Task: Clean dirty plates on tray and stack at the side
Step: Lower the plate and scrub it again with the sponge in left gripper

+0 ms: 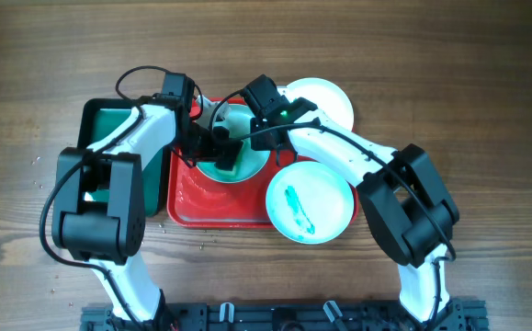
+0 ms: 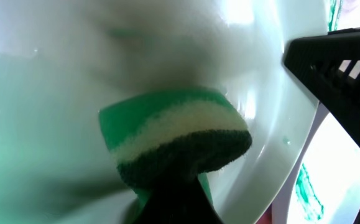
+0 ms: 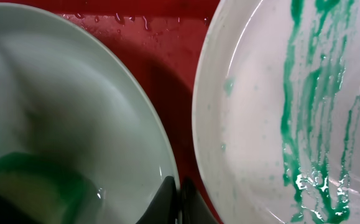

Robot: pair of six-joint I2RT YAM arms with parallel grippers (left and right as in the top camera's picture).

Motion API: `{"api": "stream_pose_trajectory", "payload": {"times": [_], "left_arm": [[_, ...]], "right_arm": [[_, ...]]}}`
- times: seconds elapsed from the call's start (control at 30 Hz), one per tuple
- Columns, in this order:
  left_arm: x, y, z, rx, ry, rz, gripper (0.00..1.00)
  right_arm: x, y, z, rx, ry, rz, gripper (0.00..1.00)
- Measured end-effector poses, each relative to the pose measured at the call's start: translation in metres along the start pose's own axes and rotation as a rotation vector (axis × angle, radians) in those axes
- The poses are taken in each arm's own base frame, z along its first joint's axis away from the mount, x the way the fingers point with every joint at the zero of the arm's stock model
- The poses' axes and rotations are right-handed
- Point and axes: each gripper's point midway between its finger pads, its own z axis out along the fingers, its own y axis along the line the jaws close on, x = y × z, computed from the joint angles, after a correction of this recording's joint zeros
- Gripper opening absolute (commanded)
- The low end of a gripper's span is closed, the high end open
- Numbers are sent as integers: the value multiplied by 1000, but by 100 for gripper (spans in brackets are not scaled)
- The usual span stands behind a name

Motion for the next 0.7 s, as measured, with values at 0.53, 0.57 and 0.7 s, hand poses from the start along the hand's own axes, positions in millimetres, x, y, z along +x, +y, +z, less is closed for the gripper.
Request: {"api": "stream_pose_trajectory", "payload": {"times": [0.53,0.57,0.7], "left_arm": [[-32,93,-49,-699,-301,-415,4],[-31,93,-50,-707,-298,-418,4],[-13,85,-44,-672,-172,-369,4]], "right_arm": [[6,21,-2,-79,22,-17,4],[6,21,-2,-79,21,-17,4],[6,21,-2,-81,21,-19,4]]}}
